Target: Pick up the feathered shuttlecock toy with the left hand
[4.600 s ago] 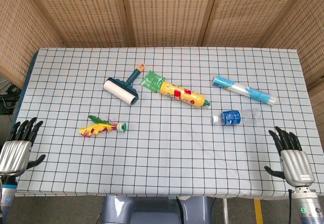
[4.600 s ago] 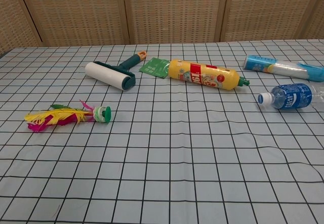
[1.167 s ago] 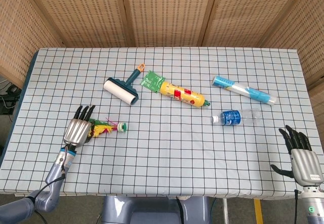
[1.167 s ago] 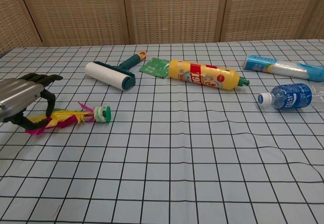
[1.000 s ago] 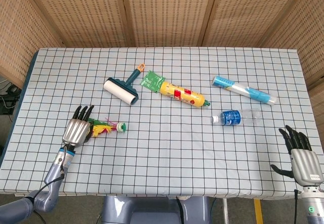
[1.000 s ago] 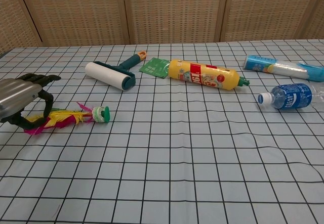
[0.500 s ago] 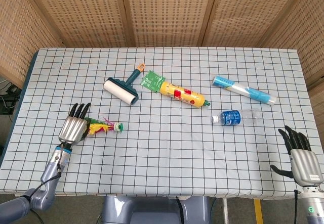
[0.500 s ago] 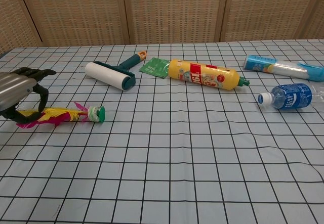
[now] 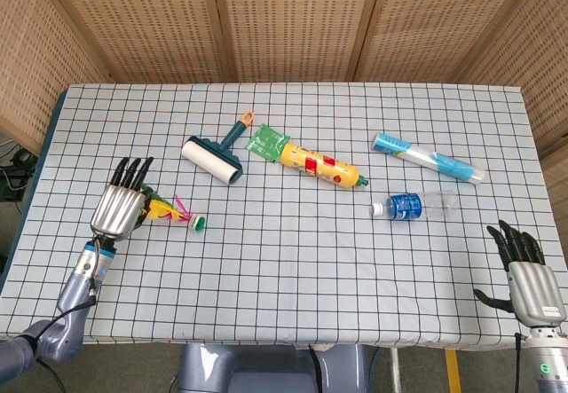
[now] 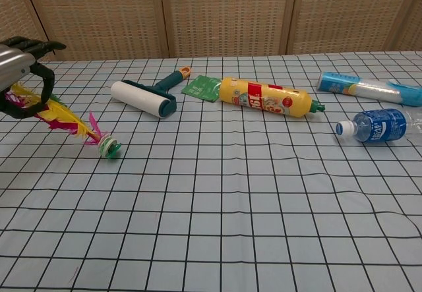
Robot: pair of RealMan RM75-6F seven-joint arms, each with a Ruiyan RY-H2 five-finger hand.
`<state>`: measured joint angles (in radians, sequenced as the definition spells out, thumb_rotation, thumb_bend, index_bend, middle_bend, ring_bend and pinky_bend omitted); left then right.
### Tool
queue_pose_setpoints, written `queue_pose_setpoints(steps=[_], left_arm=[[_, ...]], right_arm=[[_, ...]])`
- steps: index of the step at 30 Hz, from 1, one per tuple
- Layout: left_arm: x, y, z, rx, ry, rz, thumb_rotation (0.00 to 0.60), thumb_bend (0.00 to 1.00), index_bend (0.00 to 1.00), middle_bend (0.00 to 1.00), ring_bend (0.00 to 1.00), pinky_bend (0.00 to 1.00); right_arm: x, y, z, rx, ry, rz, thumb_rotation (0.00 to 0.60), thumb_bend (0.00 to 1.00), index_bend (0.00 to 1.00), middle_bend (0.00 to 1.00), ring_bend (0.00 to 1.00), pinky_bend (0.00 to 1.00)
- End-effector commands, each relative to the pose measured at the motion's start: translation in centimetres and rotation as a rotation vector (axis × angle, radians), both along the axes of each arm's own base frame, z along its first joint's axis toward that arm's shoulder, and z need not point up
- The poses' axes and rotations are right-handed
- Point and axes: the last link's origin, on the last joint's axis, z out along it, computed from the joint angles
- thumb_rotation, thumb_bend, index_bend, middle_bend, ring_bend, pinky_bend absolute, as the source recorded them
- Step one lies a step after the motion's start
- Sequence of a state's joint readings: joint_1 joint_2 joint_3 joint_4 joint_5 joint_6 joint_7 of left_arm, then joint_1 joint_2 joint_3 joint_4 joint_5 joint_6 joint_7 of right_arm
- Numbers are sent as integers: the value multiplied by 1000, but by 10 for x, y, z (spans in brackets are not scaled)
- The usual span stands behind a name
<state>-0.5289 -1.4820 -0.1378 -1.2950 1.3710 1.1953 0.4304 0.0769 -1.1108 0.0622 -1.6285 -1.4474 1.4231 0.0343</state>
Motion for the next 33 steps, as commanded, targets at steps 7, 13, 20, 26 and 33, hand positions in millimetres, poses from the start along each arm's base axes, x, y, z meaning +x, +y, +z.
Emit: queue_pose_setpoints(steps=[7,13,20,26,33], left_arm=[[19,4,23,40,14,-47,600,576,630,0,0,0],[25,4,29,44,26,-61,600,575,629,0,0,0],[30,2,25,38,35,-72,600,575,629,0,0,0],[34,0,19,25,39,-84,600,575,629,0,0,0],[37,0,11,12,52,-88,600,574,627,0,0,0]], right_arm=[[0,0,2,-7,-7,2,600,116,55,0,0,0],[2,0,3,-8,-12,7,600,116,55,0,0,0],[1,0,4,-11,-16,5,600,116,55,0,0,0],[1,0,4,-10,-13,5,600,116,55,0,0,0],[2,1,3,-3,-12,8,600,116,55,0,0,0]])
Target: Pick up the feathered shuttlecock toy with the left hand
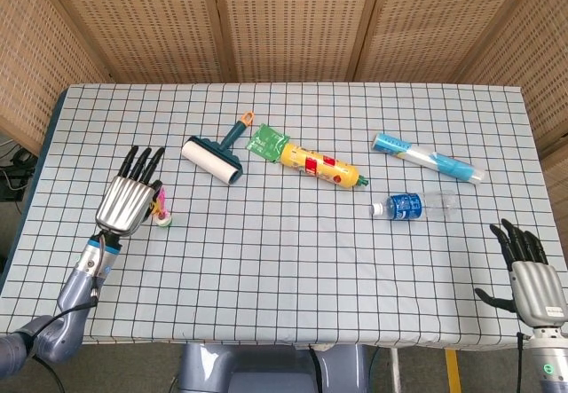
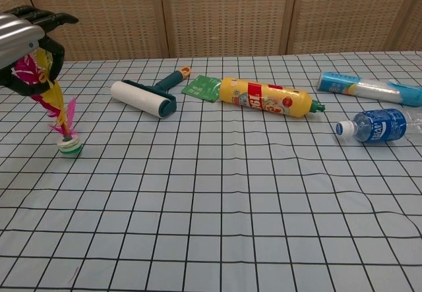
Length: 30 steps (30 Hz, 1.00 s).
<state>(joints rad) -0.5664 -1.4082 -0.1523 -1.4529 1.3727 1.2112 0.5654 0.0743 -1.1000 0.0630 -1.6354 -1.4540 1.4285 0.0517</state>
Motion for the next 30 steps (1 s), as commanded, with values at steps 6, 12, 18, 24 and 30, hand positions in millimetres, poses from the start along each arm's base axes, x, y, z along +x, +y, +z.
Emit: queue_pose_setpoints(steps=[6,12,18,24,30], left_arm=[[1,-2,-10,-20,5,-1,600,539,589,0,0,0],[0,-5,-11,-24,25,-6,600,293,231,0,0,0],[11,-9,12,25,-100,-17,600,271,17,0,0,0],[7,-36,34,37,-218,-7,600,271,3,0,0,0],[-35,-83,40,41,-250,126,600,266,6,0,0,0]], right_arm=[[1,1,0,-1,4,3,600,115,55,0,0,0],[1,1,1,-2,5,4,600,116,55,0,0,0],[2,1,0,-1,10,8,600,116,55,0,0,0],[2,1,-2,2,21,12,600,116,55,0,0,0],[5,1,-6,8,39,20,600,116,55,0,0,0]])
